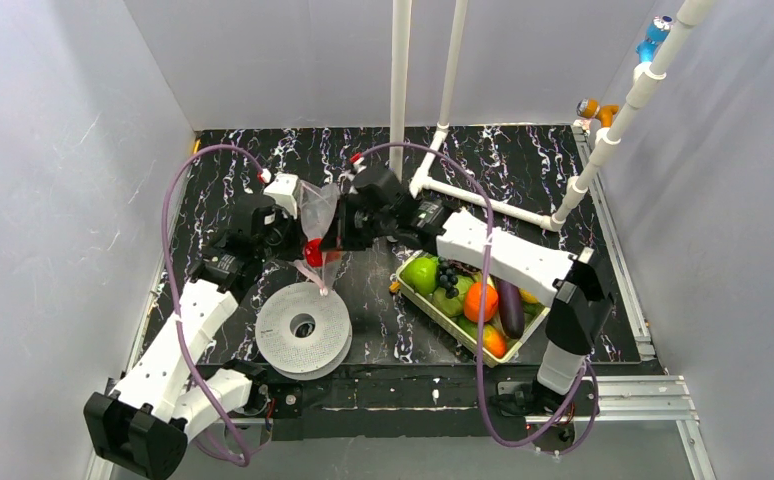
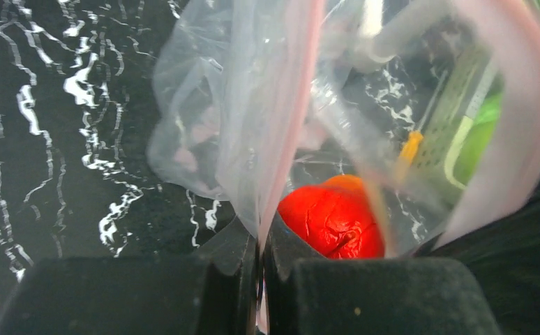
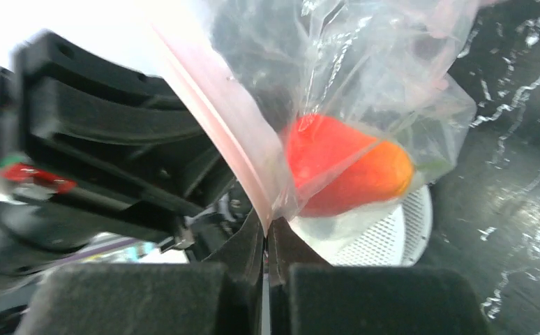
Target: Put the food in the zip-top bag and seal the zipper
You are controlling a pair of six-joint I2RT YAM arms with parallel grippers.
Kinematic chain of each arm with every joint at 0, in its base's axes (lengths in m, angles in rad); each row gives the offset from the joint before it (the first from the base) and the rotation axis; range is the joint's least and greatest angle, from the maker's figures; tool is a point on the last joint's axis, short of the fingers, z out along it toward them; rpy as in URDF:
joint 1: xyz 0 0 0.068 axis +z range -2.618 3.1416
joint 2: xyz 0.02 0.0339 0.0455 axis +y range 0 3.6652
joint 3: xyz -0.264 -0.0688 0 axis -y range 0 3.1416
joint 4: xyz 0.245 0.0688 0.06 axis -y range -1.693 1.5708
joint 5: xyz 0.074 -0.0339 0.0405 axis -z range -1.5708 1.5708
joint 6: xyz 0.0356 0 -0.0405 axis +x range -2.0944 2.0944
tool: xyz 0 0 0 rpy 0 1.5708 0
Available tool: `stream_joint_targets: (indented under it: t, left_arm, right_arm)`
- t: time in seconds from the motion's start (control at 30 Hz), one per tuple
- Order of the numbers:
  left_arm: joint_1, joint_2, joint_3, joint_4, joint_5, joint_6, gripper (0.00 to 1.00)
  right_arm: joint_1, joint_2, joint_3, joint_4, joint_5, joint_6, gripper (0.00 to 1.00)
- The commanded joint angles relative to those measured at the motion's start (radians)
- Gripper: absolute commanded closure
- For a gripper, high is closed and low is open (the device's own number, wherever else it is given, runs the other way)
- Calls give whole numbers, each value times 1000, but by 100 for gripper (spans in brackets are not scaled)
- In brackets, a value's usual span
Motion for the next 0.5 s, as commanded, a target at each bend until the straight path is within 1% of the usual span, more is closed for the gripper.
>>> stream_joint_targets:
  t: [0.0,0.07,0.13,0.2,0.27,0.33,0.37,0.47]
  left_arm:
    - [-3,-79,1,-20,-122,19,100]
    - [-3,-105,-8,-11,-145,29,100]
    - [-3,-118,-10,-14,-157,46,100]
    - [-3,-104,30,-64,-135,63,100]
    - [-2,-55,159,-232,-80,53,100]
    - [-3,-15,299,-404,-46,-6,100]
    - [-3,-7,359,-473,-51,-30,100]
    - [-3,-54,459,-564,-177,-86,100]
  right_arm:
    - [-83,-75,-43,216,-224,191,99]
    - [-87,-46,-10,121,-190,165,99]
    - [-83,2,18,43,-193,133,99]
    - [-72,44,33,-8,-192,114,99]
    - [-57,62,46,-43,-168,93,99]
    - [-46,62,66,-59,-146,71,99]
    - [-45,59,79,-65,-143,61,99]
    - [-46,41,118,-84,-113,27,99]
